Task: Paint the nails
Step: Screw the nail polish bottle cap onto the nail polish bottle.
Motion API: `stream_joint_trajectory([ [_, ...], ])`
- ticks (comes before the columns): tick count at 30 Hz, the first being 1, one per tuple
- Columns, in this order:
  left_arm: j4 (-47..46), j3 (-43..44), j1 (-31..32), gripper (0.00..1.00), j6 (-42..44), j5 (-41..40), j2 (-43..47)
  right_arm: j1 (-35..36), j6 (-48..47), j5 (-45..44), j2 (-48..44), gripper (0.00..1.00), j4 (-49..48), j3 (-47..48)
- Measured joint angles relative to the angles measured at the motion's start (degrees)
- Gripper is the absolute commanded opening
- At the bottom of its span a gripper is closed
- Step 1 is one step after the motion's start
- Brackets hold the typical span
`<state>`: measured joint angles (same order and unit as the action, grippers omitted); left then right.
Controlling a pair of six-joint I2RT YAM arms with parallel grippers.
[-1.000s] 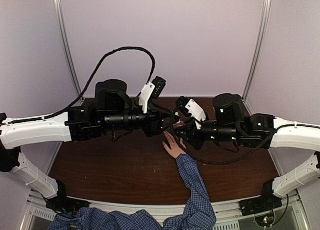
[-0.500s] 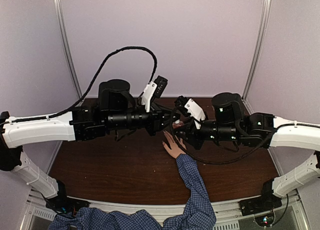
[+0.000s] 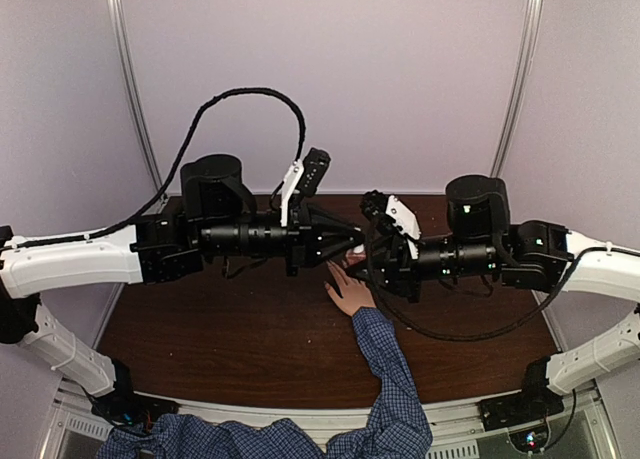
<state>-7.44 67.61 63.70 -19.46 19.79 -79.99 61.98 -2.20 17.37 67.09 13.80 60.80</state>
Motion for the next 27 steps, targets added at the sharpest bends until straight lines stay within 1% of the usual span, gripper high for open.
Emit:
stream_joint_trajectory([
  [6, -1.9, 0.0, 0.0, 0.0, 2.4, 9.7, 0.4, -0.1, -0.9, 10.8, -1.5, 0.0, 0.1, 0.0],
  [9, -2.0, 0.4, 0.0, 0.04, 3.1, 14.6, 0.2, -0.1, -1.3, 15.9, -1.6, 0.0, 0.0, 0.0],
  [10, -2.0, 0.7, 0.0, 0.06, 3.4, 16.4, 0.0, -0.1, -1.5, 17.6, -1.5, 0.0, 0.0, 0.0],
  [12, -1.4, 1.5, 0.0, 0.15, 3.8, 18.8, -0.3, -0.1, -1.9, 20.2, -1.5, 0.0, 0.0, 0.0],
  [14, 0.1, 2.4, 0.1, 0.26, 4.6, 20.1, -0.3, 0.0, -2.2, 21.6, -1.4, 0.0, -0.2, 0.2],
  [16, 1.6, 3.0, 0.1, 0.37, 5.3, 20.0, -0.1, 0.0, -2.6, 21.7, -1.4, 0.0, -0.6, 0.3],
  [18, 3.4, 3.0, 0.2, 0.43, 5.6, 18.3, 0.6, 0.2, -3.2, 21.3, -1.1, 0.0, -1.6, 0.3],
  [21, 5.4, 2.2, 0.2, 0.46, 5.7, 13.7, 2.7, 0.4, -3.7, 18.9, -1.0, 0.0, -2.2, 0.4],
  [27, 6.3, 0.6, 0.2, 0.45, 5.7, 3.5, 7.1, 0.4, -3.0, 8.4, 0.2, 0.0, -2.2, 0.4],
])
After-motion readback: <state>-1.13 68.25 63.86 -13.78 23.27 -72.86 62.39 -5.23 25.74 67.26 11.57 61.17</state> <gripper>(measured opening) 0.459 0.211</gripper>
